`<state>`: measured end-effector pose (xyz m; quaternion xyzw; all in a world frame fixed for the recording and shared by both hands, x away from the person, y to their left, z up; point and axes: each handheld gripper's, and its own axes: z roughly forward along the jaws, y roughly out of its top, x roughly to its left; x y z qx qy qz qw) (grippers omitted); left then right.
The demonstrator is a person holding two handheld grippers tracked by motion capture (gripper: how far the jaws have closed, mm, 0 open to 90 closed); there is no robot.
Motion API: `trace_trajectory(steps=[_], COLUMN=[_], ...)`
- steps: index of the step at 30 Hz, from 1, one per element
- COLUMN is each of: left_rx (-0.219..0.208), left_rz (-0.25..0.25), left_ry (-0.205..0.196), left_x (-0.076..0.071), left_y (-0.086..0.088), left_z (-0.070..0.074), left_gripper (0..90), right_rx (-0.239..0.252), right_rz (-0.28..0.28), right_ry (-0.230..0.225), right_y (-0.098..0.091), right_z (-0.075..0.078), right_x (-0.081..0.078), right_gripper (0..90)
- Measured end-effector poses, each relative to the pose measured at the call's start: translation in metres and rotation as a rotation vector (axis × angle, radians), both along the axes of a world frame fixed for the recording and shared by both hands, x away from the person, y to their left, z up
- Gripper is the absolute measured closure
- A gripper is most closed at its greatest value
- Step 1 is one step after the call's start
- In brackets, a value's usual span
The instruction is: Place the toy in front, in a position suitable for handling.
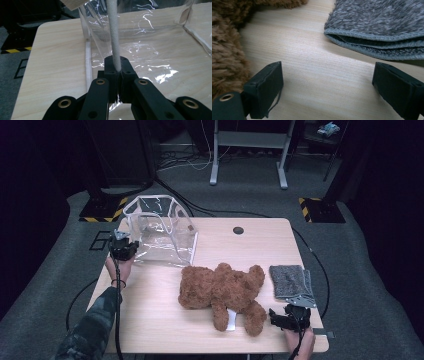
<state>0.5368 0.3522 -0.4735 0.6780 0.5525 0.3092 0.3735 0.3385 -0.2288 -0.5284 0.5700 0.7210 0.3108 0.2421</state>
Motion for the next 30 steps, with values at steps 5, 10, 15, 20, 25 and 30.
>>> trace_trajectory(steps=[5,10,15,20,25,30], left_rx=[-0.012,-0.006,-0.010,0.015,0.007,-0.004], left_rz=[0.021,0.041,0.067,0.077,0.097,0.123], left_ry=[0.002,0.004,0.001,-0.014,-0.007,-0.002], left_x=[-0.003,-0.005,-0.009,-0.014,-0.017,-0.021], left_y=[0.008,0.016,0.023,0.026,0.033,0.040], left_z=[-0.001,0.000,-0.001,-0.004,-0.002,-0.002], left_gripper=[86.8,86.7,86.7,86.6,86.7,86.7], right_rx=[0.000,0.000,-0.001,-0.001,-0.001,-0.001], right_rz=[-0.001,-0.002,-0.001,-0.001,-0.001,-0.002], right_ry=[-0.001,-0.001,-0.002,-0.002,-0.002,-0.001], right_y=[0.000,0.000,0.000,0.000,0.000,0.000], right_z=[0.000,0.000,0.000,0.000,0.000,0.000], right_x=[0.000,0.000,0.000,0.000,0.000,0.000], right_gripper=[9.3,9.3,9.4,9.5,9.5,9.5])
